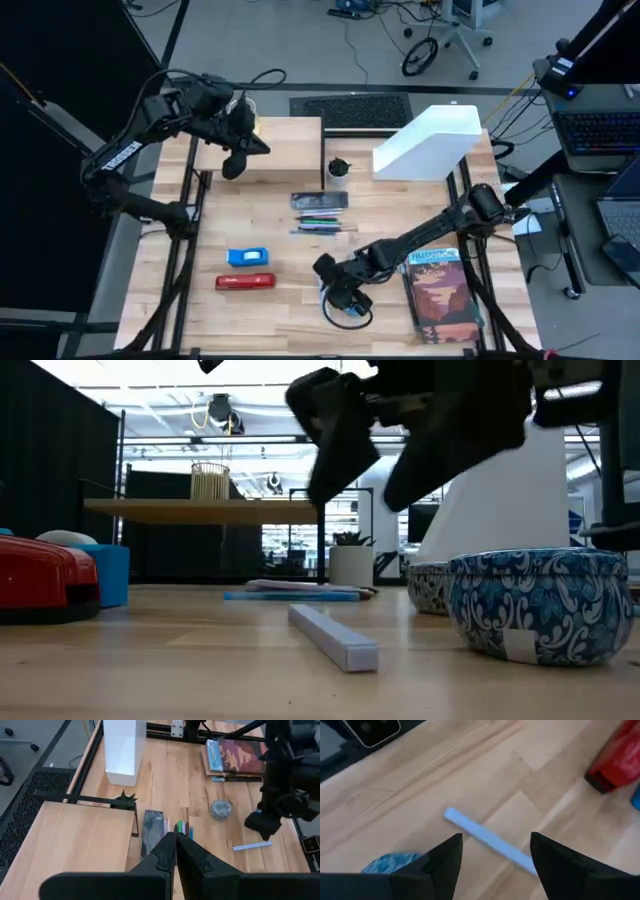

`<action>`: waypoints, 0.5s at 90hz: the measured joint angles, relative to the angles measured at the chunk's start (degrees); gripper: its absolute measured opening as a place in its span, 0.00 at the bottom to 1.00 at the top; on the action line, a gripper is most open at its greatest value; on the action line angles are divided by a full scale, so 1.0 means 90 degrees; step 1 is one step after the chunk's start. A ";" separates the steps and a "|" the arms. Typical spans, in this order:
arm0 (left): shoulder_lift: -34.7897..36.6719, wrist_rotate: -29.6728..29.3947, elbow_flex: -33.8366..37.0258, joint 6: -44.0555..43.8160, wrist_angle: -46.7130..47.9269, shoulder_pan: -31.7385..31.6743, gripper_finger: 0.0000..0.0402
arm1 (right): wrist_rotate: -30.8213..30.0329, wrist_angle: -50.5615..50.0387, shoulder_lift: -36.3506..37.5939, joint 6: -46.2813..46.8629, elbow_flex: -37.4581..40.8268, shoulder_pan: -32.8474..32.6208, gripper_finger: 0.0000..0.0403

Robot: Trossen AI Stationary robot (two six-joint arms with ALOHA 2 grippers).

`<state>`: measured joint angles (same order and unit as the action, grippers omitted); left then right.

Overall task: Stock shelves
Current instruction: Remove the blue pen from the gold pen holder

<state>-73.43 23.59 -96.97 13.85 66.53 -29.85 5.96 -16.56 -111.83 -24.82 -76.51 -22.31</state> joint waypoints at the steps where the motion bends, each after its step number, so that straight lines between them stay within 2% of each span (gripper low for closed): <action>1: 0.0001 0.0000 0.0000 0.0000 0.0000 0.0000 0.00 | 0.0001 0.0024 -0.0024 -0.0017 0.0000 0.0000 0.53; 45: 0.0000 -0.0005 0.0000 -0.0019 0.0029 0.0000 0.00 | 0.0086 0.0685 -0.0912 -0.0869 -0.0005 0.0319 0.53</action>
<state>-73.43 23.55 -96.97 13.68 66.78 -29.85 6.73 -10.39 -120.04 -32.64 -76.56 -19.43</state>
